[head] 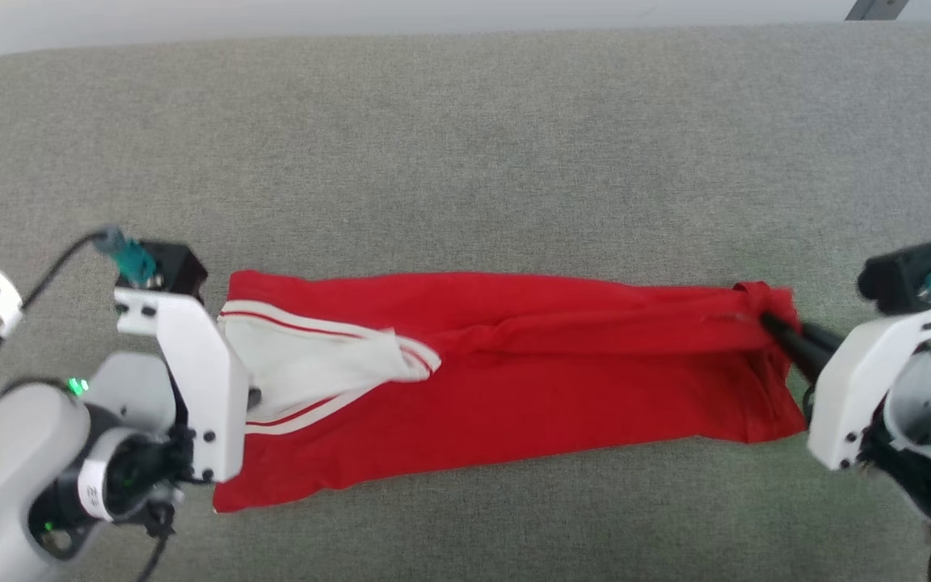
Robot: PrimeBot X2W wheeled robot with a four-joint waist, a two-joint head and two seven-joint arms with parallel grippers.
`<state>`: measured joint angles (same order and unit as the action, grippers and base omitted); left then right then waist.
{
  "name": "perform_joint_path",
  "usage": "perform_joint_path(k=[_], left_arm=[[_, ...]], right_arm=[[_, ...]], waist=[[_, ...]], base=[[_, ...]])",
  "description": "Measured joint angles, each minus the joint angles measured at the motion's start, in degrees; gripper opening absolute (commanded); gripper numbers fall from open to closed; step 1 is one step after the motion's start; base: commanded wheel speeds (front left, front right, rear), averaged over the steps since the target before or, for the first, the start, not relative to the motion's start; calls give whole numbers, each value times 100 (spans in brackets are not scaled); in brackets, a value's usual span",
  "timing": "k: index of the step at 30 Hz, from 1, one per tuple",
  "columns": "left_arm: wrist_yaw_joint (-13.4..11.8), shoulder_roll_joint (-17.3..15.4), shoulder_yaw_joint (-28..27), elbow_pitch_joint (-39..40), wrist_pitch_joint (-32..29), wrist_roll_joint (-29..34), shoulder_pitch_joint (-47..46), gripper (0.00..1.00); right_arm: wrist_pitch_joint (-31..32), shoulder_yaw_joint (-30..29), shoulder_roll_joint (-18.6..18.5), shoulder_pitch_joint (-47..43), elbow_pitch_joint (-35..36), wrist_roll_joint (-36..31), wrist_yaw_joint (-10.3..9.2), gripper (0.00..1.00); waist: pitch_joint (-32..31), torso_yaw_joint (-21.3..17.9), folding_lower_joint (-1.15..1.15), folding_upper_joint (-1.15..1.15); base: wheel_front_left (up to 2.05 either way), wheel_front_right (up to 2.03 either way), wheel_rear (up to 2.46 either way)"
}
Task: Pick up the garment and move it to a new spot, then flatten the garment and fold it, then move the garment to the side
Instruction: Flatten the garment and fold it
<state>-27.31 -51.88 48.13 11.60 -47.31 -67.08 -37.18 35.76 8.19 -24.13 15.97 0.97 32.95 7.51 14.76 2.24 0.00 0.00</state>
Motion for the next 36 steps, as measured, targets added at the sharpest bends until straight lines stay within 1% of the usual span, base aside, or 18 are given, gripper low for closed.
perform_joint_path(k=[1,2,3,4,5,6,7,11,15,18,21,23,27,30,35,36], left_arm=[[8,16,5,-20,63,-41,114,0],[12,71,4,-89,146,-94,203,0],[79,140,25,-182,210,-99,265,2],[155,235,15,-299,298,-152,325,23],[233,333,12,-435,382,-188,370,38],[302,381,22,-561,488,-179,391,75],[336,437,-20,-703,590,-188,406,100],[501,583,-179,-938,979,-268,489,100],[676,593,-423,-904,1584,-246,610,100],[815,560,-577,-816,2096,-94,728,100],[955,580,-691,-777,2604,-13,886,100],[1026,632,-758,-783,2939,40,1012,100],[1215,746,-876,-835,3594,119,1236,100],[1351,843,-959,-935,4029,169,1411,100],[1571,1032,-1102,-1223,4730,229,1645,100],[1614,1047,-1136,-1306,4875,257,1677,100]], right_arm=[[33,5,62,-56,-43,0,0,1],[59,27,105,-84,-120,0,0,21],[64,49,153,-97,-181,-4,0,43],[62,41,191,-95,-289,-18,0,100],[69,57,226,-88,-386,-15,0,100],[109,129,224,-68,-441,-15,-1,100],[109,158,234,-39,-487,-13,-1,100],[276,103,238,76,-465,132,-1,100],[623,-241,210,69,-313,345,-1,100],[798,-550,156,58,-247,339,-1,100],[996,-795,167,47,-357,311,-1,100],[1137,-846,202,54,-533,292,-1,100],[1291,-842,337,189,-945,380,-1,100],[1325,-683,432,357,-1268,450,-1,100],[1365,-382,405,653,-1817,550,-2,100],[1376,-312,382,716,-1903,599,-3,53]], waist=[[1,-1,0,0],[-3,-5,0,0],[-7,-11,0,0],[-9,-10,0,0],[-13,-10,0,0],[-19,-11,0,0],[-25,-13,0,0],[-35,10,0,0],[-30,64,0,0],[-10,134,0,0],[28,218,0,0],[57,281,0,0],[121,415,0,0],[163,517,0,0],[199,651,0,-1],[199,669,0,0]], base=[[0,0,0],[0,0,0],[0,0,0],[0,0,0],[0,0,0],[0,0,0],[0,0,0],[0,0,0],[0,0,0],[0,0,0],[0,0,0],[0,0,0],[0,0,0],[0,0,0],[0,0,0],[0,0,0]])
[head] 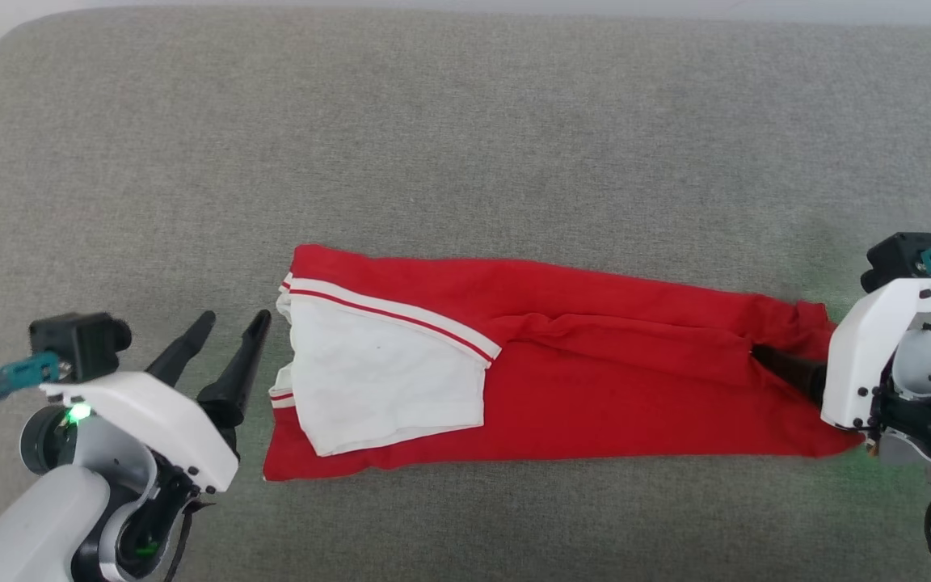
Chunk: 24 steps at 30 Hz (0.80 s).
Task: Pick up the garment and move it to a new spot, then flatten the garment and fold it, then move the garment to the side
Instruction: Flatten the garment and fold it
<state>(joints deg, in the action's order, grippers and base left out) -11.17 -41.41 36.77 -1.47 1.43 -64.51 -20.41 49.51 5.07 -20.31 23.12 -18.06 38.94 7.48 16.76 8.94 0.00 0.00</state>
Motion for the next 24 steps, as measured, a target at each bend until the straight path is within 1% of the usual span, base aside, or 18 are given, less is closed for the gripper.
perform_joint_path(k=[1,3,5,7,9,11,13,14,16,20,24], left_arm=[[74,21,-32,-52,168,12,40,100],[169,113,-112,-186,526,54,119,100],[298,134,-119,-304,871,188,230,100],[391,199,-205,-452,1109,192,366,100],[478,279,-355,-564,1270,341,504,100],[548,382,-561,-643,1329,464,658,100],[613,547,-911,-701,1346,581,852,100],[637,619,-1122,-686,1347,848,938,100],[776,848,-1514,-635,1351,1102,1132,100],[1051,1277,-2069,-610,1352,1685,1559,100],[1363,1634,-2571,-602,1352,2112,1749,100]], right_arm=[[-22,54,-16,43,-54,89,-1,0],[-145,183,-58,110,-119,180,-1,0],[-222,265,-63,154,-158,361,1,0],[-302,311,-165,163,-141,478,2,0],[-385,287,-256,163,-145,592,8,0],[-455,222,-394,154,-131,648,10,0],[-509,74,-583,125,-144,692,9,0],[-519,2,-679,99,-146,691,9,0],[-564,-163,-817,51,-169,691,9,0],[-625,-531,-1172,-34,-261,620,8,0],[-712,-895,-1504,-21,-571,307,8,0]], waist=[[-3,14,0,0],[-15,29,0,0],[-34,22,0,0],[-61,-3,0,0],[-95,-40,0,0],[-135,-84,0,0],[-175,-137,0,0],[-195,-161,0,0],[-236,-210,0,0],[-298,-288,0,0],[-323,-346,0,0]], base=[[0,0,0],[0,0,0],[0,0,0],[0,0,0],[0,0,0],[0,0,0],[0,0,0],[0,0,0],[0,0,0],[0,0,0],[0,0,0]])
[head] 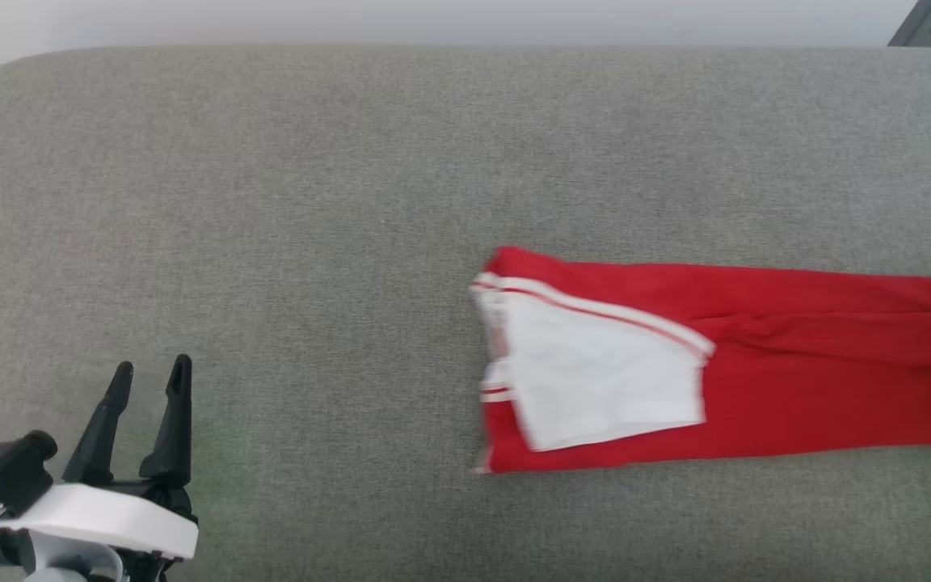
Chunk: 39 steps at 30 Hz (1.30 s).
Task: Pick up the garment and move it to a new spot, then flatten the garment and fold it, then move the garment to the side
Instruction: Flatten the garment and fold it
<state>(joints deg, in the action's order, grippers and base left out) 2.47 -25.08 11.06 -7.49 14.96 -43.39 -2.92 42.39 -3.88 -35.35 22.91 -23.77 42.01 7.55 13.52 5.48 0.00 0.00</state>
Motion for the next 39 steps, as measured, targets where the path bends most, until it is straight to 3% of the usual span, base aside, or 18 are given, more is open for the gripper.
perform_joint_path(k=[4,8,13,16,20,30,31,32,33,39], left_arm=[[169,225,-248,-44,0,230,89,100],[323,519,-565,-75,1,415,118,100],[435,730,-704,-99,0,586,206,100],[461,811,-740,-100,1,672,214,100],[485,876,-704,-120,1,709,204,100],[486,926,-379,-211,1,537,-13,100],[486,927,-370,-215,0,527,-25,100],[486,923,-354,-216,1,521,-28,100],[486,927,-330,-214,1,499,-29,100],[486,901,-352,-209,1,422,-16,100]], right_arm=[[-93,-205,-119,115,-300,-287,-1,0],[10,-245,31,262,-286,-260,-5,0],[368,55,294,143,689,161,-4,0],[572,431,564,-51,1626,290,-5,0],[661,928,964,-94,2102,189,-5,0],[407,1909,1694,405,1508,-258,-5,0],[328,1940,1759,470,1394,-269,-5,15],[313,2015,1803,530,1280,-268,-5,39],[298,2115,1806,569,1222,-269,-5,100],[185,2190,1758,628,1285,57,-5,100]], waist=[[-9,-30,0,0],[-46,-44,0,0],[-98,-16,0,0],[-110,50,0,0],[-98,164,0,0],[-51,601,0,0],[-49,632,0,0],[-48,656,0,0],[-48,676,0,0],[-114,664,0,0]], base=[[0,0,0],[0,0,0],[0,0,0],[0,0,0],[0,0,0],[0,0,0],[0,0,0],[0,0,0],[0,0,0],[0,0,0]])
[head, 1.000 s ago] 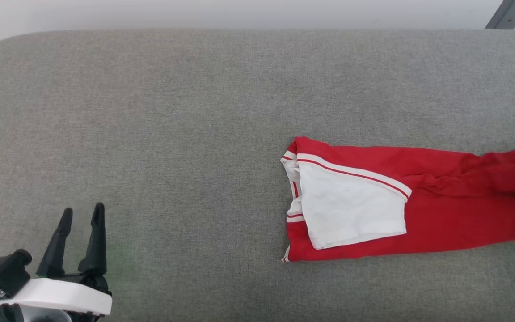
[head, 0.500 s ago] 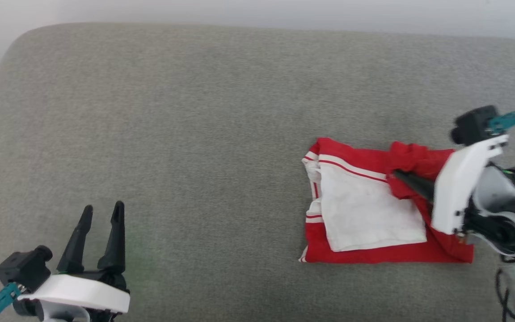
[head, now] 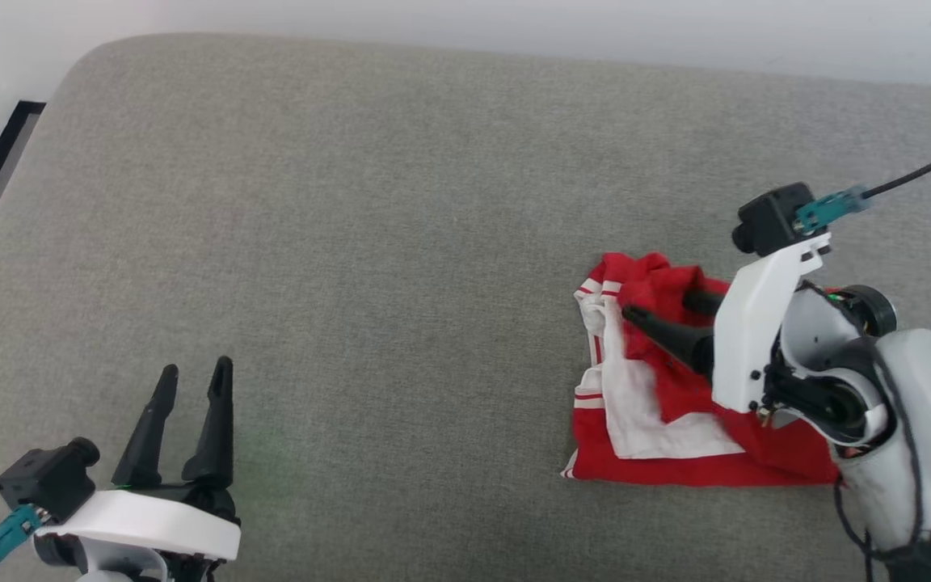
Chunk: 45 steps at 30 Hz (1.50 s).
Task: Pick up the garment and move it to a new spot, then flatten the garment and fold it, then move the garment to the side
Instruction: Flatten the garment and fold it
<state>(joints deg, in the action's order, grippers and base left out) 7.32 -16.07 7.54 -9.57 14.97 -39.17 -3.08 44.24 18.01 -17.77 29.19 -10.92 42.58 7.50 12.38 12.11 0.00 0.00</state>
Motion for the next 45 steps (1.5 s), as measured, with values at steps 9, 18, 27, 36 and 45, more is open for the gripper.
perform_joint_path(k=[9,18,27,36,45], left_arm=[[0,-130,-192,73,0,-7,230,100],[1,-264,-402,226,0,169,434,100],[7,-338,-631,337,0,534,837,100],[7,-348,-756,485,0,1101,1117,100],[8,-352,-736,393,0,1098,1282,100]], right_arm=[[-267,-733,-348,-486,918,408,0,100],[-1669,-1347,-516,-1332,1533,-20,0,100],[-3518,-1452,-612,-2167,1303,-572,0,100],[-5078,-1288,-845,-2708,664,-943,0,100],[-5727,-1189,-749,-2943,100,-946,0,100]], waist=[[-243,-363,0,0],[-553,-858,0,0],[-1004,-1254,0,0],[-1297,-1351,0,0],[-1403,-1235,0,0]], base=[[0,0,0],[0,0,0],[0,0,0],[0,0,0],[0,0,0]])
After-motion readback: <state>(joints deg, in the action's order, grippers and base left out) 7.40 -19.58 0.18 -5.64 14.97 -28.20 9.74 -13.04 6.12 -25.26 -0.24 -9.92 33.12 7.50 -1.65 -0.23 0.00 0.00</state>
